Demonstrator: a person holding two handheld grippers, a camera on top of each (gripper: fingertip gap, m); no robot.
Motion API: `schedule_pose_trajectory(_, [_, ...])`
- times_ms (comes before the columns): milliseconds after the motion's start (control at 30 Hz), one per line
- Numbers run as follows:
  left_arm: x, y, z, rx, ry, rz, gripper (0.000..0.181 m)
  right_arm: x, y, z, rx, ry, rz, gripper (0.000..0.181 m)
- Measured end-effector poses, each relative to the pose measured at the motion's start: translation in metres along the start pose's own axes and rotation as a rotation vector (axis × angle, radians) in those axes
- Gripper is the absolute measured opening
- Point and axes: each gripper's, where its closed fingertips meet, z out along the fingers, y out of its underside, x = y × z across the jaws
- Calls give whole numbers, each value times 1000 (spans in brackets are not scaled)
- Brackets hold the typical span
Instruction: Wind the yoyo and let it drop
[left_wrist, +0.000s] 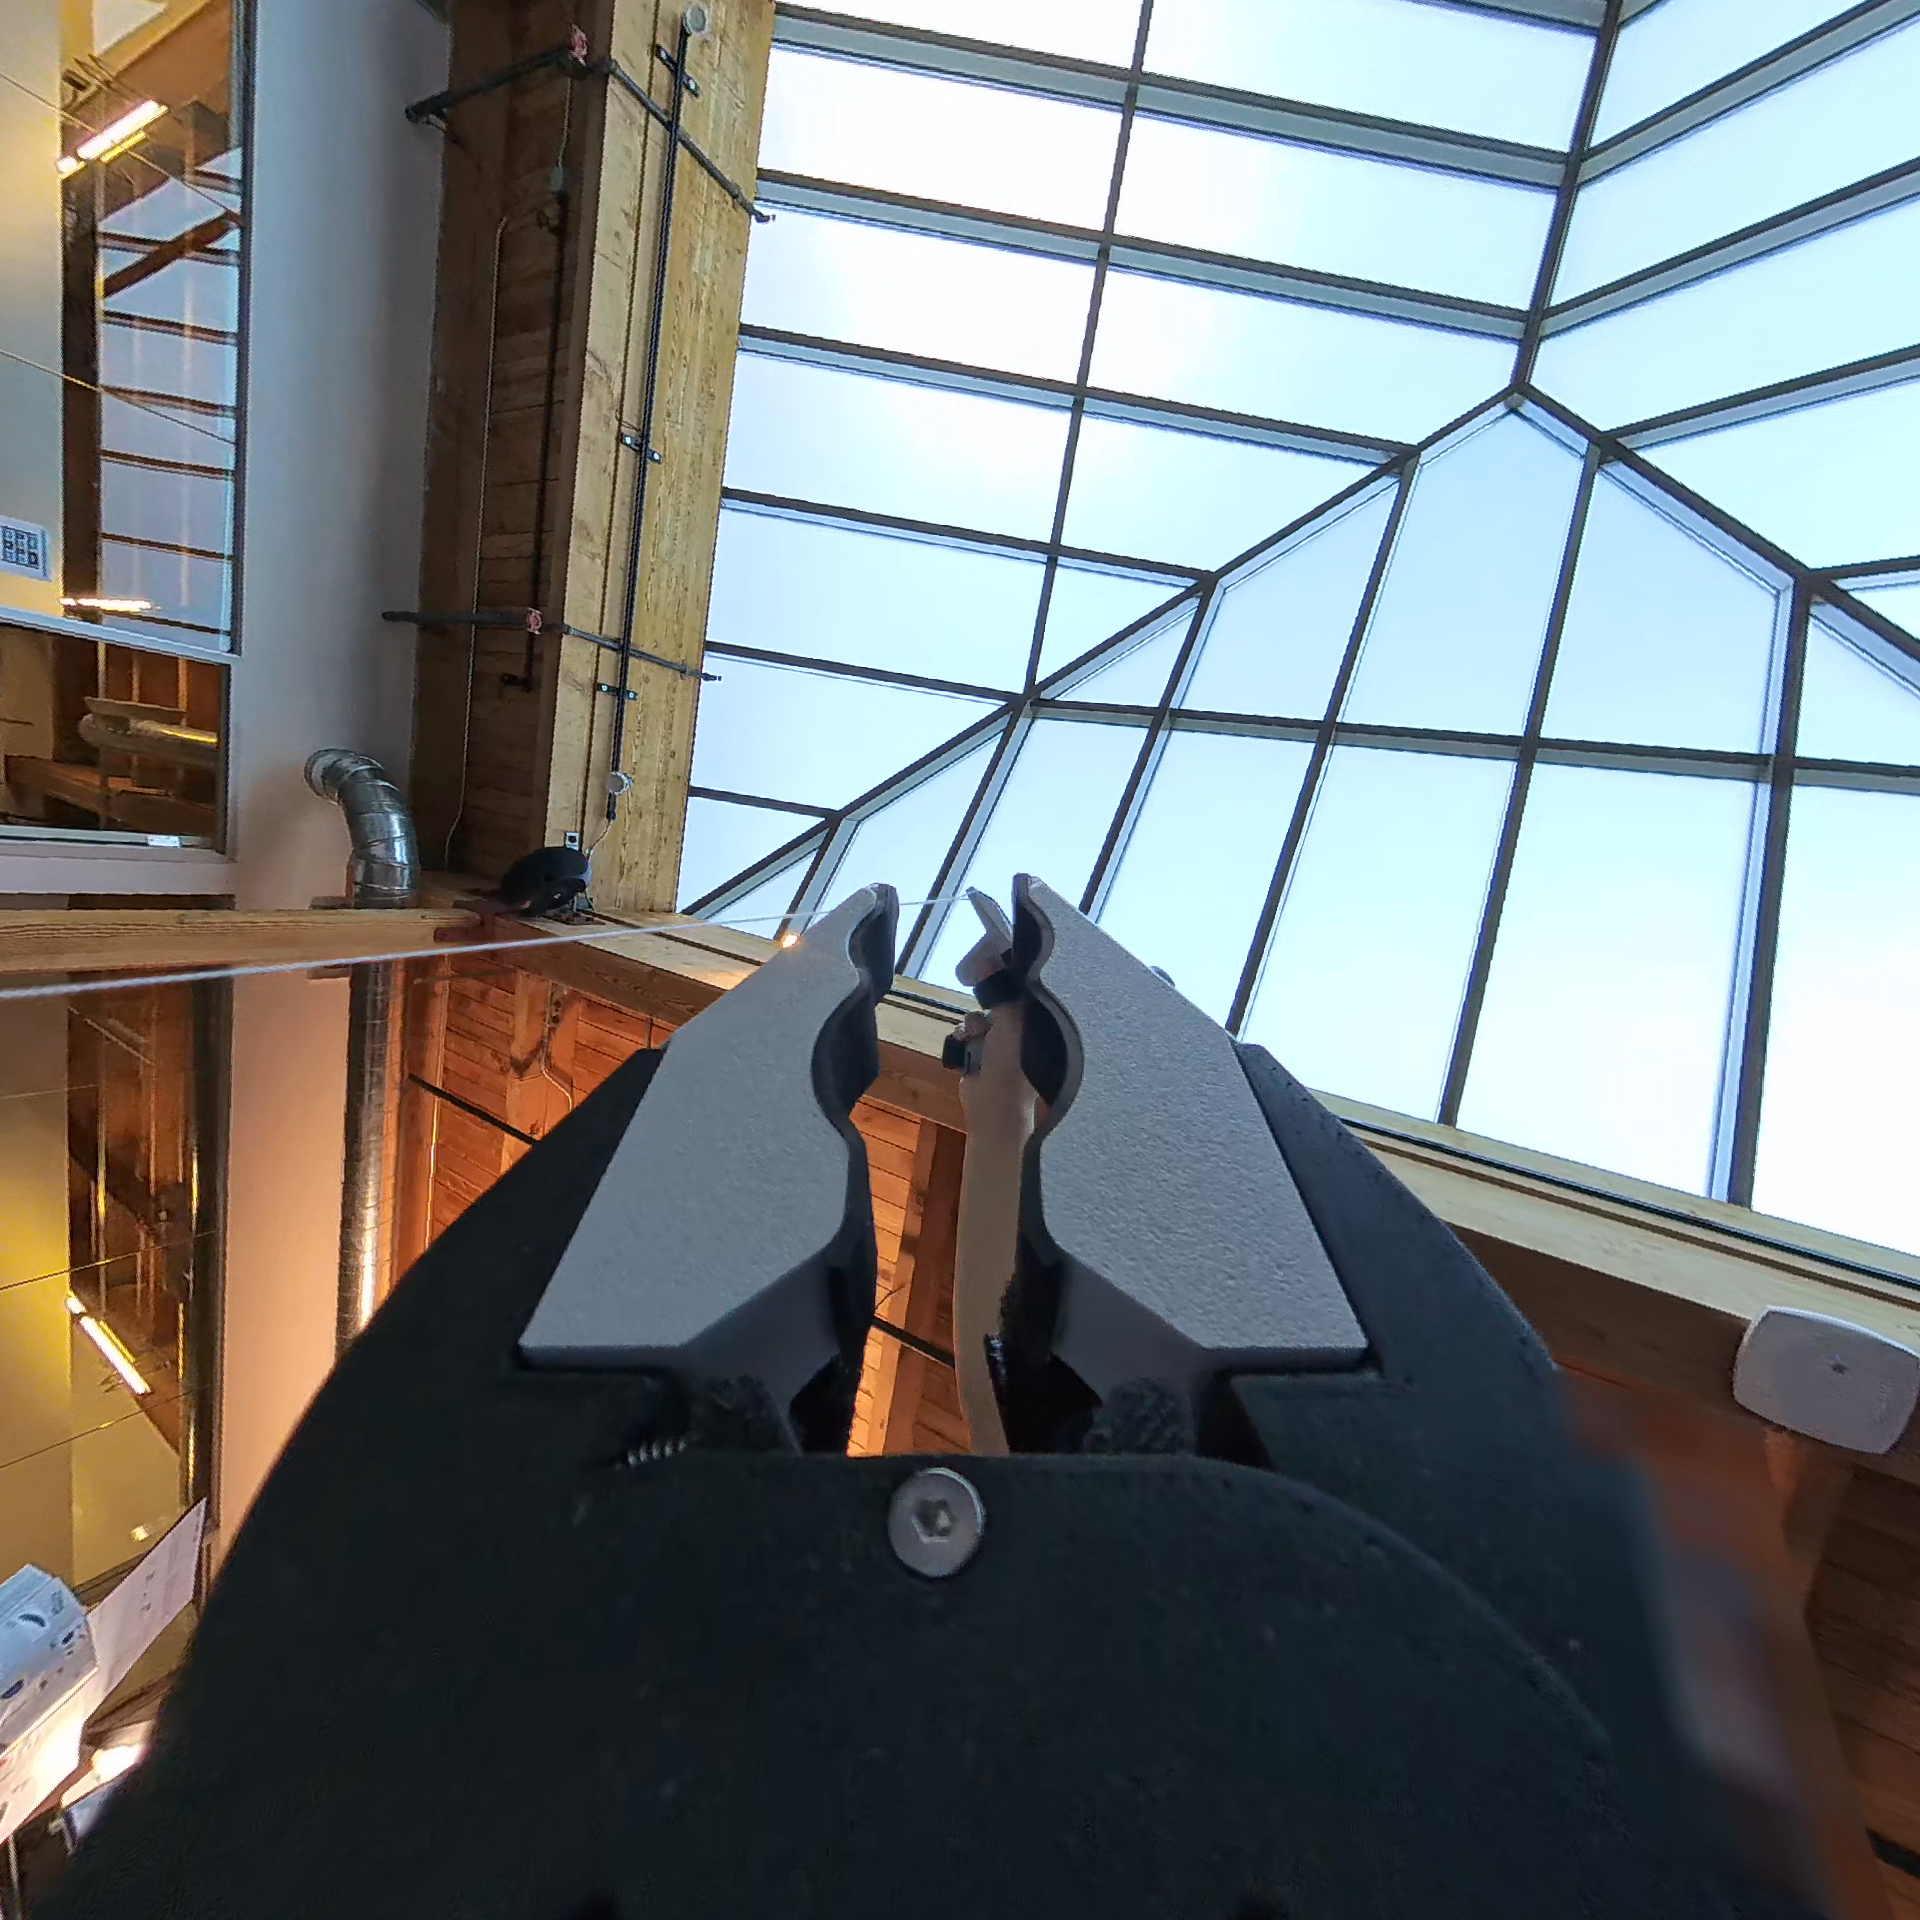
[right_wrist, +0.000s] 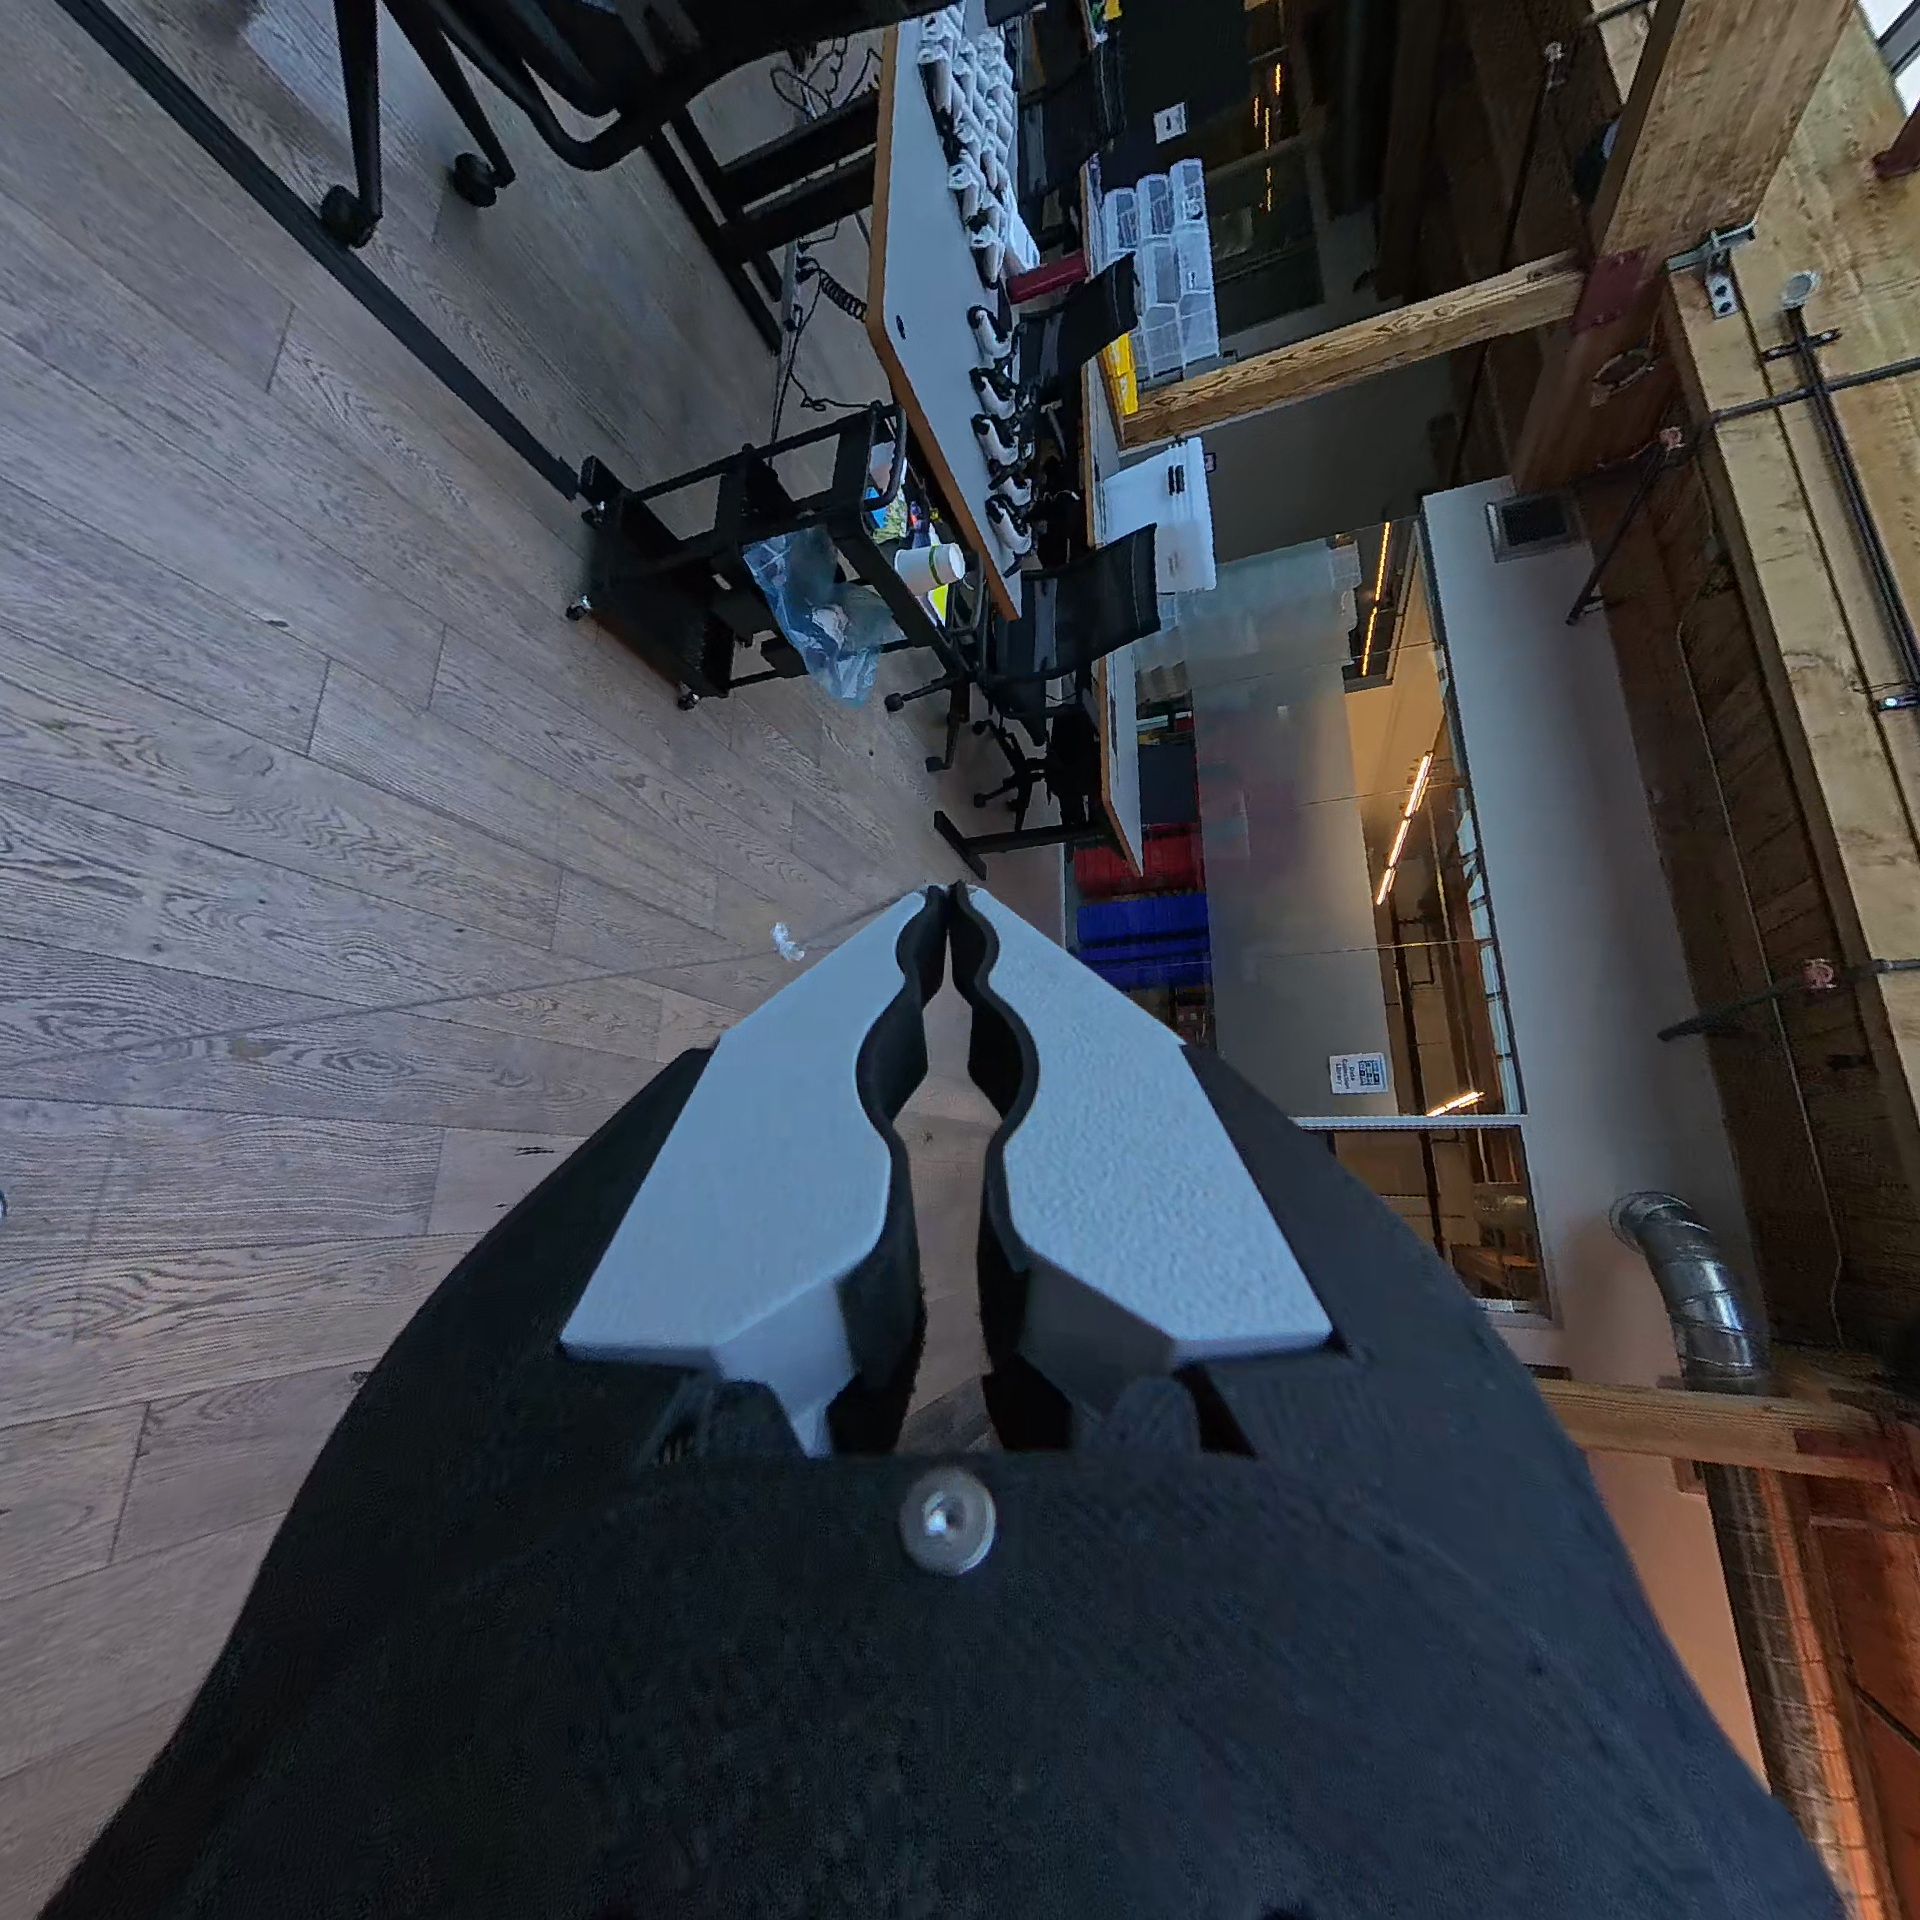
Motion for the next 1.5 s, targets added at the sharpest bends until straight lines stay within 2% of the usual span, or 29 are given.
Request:
schedule_pose_trajectory(500, [-3, 2, -2, -2, -3, -4, 20, 5, 5, -7, -6, 12, 4, 0])
schedule_pose_trajectory(867, [-4, 1, -3, -3, -5, 2, 20, 7, -4, -12, 16, 20, -6, 0])
schedule_pose_trajectory(967, [-9, 4, -3, -40, -43, 37, 20, 13, -11, -21, 30, 35, -25, 0])
schedule_pose_trajectory(1067, [-23, 17, -2, -179, -162, 171, 25, 34, -23, -41, 51, 72, -34, 0])
schedule_pose_trajectory(1133, [-38, 25, -3, -289, -295, 310, 28, 54, -32, -58, 66, 104, -28, 0])
schedule_pose_trajectory(1267, [-89, 40, -26, -649, -689, 772, 42, 95, -47, -92, 104, 162, 12, 0])
schedule_pose_trajectory(1333, [-99, 46, -33, -777, -759, 956, 43, 111, -50, -103, 104, 187, 25, 0])
schedule_pose_trajectory(1500, [-132, 70, -63, -1095, -848, 1162, 48, 145, -62, -137, 119, 256, 27, 0])
